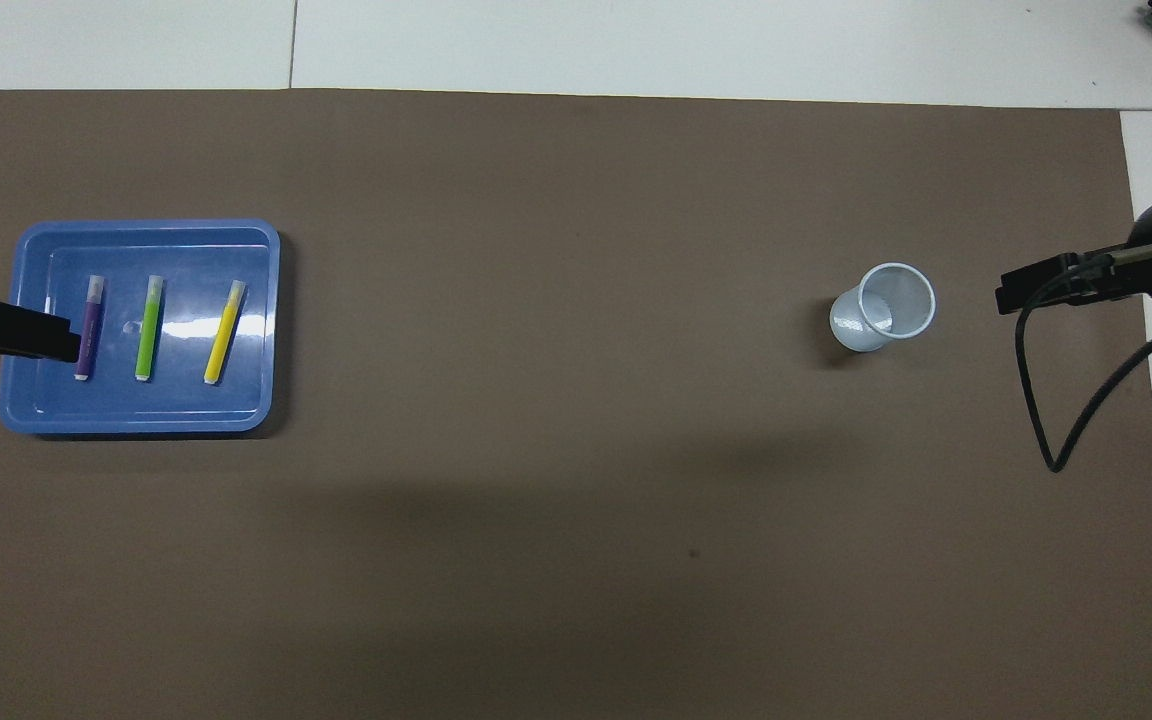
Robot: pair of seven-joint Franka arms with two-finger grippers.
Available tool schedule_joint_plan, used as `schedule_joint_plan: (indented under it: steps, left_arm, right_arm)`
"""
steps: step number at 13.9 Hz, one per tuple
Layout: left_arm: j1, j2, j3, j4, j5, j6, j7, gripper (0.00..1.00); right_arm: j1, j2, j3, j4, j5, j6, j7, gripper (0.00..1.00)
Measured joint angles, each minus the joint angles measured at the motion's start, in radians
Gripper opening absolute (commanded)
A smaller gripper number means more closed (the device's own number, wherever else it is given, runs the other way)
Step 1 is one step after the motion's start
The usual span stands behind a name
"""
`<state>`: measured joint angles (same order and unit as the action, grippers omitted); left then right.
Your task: Transfer and insert pens with both arms
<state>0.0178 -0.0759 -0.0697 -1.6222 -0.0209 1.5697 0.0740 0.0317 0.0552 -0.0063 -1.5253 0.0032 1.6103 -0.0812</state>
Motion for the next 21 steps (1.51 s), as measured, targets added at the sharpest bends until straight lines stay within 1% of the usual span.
schedule_joint_plan:
  steps: [18,21]
  left_arm:
    - [0.001,0.0,0.005,-0.004,0.0,0.002,0.0,1.0]
    - [0.001,0.0,0.008,-0.006,0.0,-0.001,0.0,1.0]
  right_arm:
    - [0.004,0.001,0.01,-0.005,0.0,0.0,0.001,1.0]
    - [0.005,0.002,0.011,-0.014,0.017,-0.001,0.0,1.0]
